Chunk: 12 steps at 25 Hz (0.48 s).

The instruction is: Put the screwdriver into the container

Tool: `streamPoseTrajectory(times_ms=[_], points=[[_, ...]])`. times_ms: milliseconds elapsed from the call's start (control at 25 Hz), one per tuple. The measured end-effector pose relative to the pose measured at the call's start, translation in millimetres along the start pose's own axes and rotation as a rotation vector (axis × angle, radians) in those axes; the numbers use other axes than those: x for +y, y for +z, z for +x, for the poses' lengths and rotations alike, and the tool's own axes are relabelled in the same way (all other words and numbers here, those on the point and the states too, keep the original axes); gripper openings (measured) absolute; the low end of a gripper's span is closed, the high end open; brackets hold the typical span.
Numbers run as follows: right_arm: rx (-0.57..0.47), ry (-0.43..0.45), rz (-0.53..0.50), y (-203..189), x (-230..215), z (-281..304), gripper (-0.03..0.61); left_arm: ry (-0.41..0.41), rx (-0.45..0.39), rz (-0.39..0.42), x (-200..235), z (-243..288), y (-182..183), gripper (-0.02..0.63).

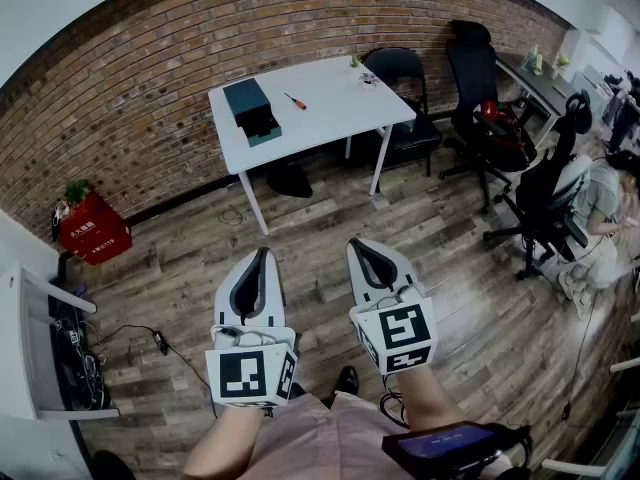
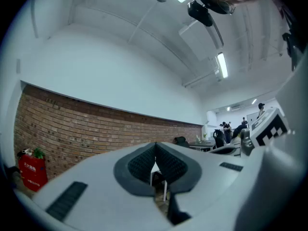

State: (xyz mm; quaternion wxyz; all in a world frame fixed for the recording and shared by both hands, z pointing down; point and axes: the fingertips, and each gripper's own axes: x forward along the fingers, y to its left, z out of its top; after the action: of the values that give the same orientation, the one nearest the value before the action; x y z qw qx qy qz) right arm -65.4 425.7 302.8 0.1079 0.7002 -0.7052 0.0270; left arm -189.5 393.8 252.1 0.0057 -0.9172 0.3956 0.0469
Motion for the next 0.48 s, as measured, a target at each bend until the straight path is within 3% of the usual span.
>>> streamPoseTrajectory(times_ms=[320, 360, 400, 480], points=[[-0.057, -0.042, 0.023, 5, -12, -9, 0.006, 0.004, 0.015, 0.002, -8, -1, -3, 0.012], [-0.053, -0.035, 0.024, 4, -14, -10, 0.115, 0.009, 0.018, 0.002, -10, -1, -4, 0.012], [-0.047, -0.028, 0.023, 3, -17, -11, 0.163, 0.015, 0.021, 0.002, -12, 0, -5, 0.012], [-0.038, -0.023, 0.02, -2, -25, -14, 0.163, 0.028, 0.025, 0.004, -19, 1, -7, 0.012]])
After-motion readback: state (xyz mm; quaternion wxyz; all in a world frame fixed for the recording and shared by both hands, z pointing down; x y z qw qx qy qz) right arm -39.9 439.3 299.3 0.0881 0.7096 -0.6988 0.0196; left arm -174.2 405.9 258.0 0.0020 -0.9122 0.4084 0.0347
